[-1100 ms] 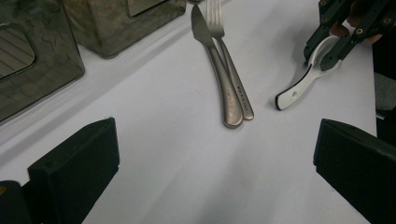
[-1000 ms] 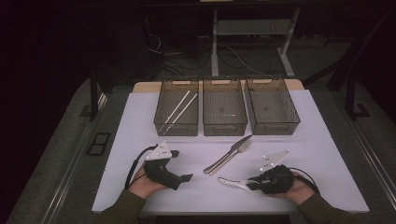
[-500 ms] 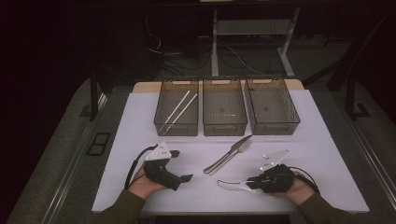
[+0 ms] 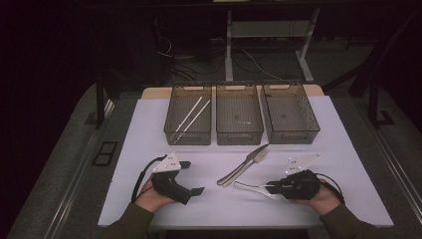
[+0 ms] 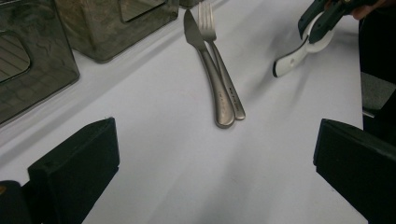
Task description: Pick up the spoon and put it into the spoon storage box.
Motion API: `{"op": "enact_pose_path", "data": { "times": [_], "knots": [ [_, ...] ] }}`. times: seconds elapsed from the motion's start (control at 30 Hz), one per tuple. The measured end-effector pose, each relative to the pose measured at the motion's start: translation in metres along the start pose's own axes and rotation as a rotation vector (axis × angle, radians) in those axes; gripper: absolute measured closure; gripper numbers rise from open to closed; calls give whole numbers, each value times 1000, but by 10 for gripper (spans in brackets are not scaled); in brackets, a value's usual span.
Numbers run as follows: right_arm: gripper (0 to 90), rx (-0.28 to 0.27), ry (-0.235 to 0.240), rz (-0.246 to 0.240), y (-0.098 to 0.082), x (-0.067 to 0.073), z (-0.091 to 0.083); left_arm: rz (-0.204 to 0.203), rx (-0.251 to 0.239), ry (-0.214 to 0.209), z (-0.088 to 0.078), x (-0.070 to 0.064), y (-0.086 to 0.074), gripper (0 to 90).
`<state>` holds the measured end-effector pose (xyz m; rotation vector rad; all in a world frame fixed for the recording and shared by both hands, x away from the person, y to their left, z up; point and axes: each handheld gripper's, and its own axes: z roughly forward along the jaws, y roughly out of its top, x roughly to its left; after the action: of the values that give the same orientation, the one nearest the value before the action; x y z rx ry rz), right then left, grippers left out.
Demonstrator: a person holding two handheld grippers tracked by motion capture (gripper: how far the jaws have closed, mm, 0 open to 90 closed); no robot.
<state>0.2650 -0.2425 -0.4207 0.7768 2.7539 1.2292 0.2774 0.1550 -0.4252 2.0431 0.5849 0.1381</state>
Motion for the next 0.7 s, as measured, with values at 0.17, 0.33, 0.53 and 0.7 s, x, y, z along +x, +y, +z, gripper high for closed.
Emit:
{"op": "enact_pose_path", "data": {
  "times": [0.17, 0.33, 0.53, 0.7],
  "knots": [
    [804, -27, -14, 14, 3, -3, -5, -1, 2, -2, 0, 0, 0, 0],
    [804, -50, -32, 19, 5, -6, -9, 3, 3, -5, 1, 0, 0, 0],
    [803, -77, -50, 37, 10, -9, -15, 4, 5, -10, 1, 1, 0, 0],
    [803, -98, -74, 60, 12, -15, -19, 0, 1, -13, 1, 0, 0, 0]
  ]
}}
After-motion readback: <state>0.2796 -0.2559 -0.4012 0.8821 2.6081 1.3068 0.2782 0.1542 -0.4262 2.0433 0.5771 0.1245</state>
